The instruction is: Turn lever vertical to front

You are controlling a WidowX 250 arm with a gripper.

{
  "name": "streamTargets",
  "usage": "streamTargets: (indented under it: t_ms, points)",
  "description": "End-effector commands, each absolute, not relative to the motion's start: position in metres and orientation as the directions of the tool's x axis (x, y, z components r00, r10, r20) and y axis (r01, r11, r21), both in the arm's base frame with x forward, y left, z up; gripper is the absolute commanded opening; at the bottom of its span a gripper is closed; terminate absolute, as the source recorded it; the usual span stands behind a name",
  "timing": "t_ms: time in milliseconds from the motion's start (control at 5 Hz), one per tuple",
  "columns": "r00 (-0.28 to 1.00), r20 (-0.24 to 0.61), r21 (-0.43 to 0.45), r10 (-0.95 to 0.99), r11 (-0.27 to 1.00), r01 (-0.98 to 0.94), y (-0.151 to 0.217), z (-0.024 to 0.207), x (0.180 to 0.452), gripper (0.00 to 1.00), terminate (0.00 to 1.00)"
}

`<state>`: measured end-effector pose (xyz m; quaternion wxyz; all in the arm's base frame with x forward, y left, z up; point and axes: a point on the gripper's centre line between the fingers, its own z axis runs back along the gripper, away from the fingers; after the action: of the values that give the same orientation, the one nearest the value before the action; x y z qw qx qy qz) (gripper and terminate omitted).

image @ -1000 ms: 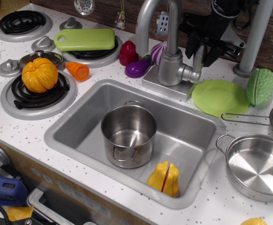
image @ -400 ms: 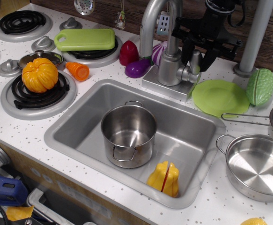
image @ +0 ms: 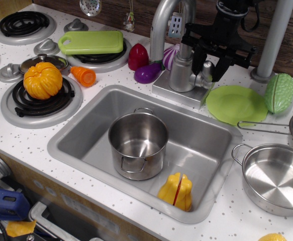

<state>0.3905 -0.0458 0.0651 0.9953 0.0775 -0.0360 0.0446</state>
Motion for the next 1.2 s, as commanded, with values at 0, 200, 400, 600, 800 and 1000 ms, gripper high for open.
streamTargets:
  t_ms: [0,200,400,600,800,1000]
  points:
    - [0.991,0.103,0.137,0.086,0.986,-0.1,-0.053,0.073,0.386,0.0,0.0]
    - [0.992,0.091,0.132,0.084,0.987,-0.096,-0.052,0.067,0.381,0.0,0.0]
    - [0.992,0.095,0.122,0.084,0.988,-0.096,-0.052,0.056,0.381,0.0,0.0]
    - [0.991,0.108,0.11,0.084,0.989,-0.096,-0.052,0.045,0.382,0.0,0.0]
    - [0.99,0.115,0.112,0.085,0.989,-0.098,-0.05,0.042,0.381,0.0,0.0]
    - [0.99,0.119,0.116,0.073,0.989,-0.087,-0.049,0.044,0.38,1.0,0.0]
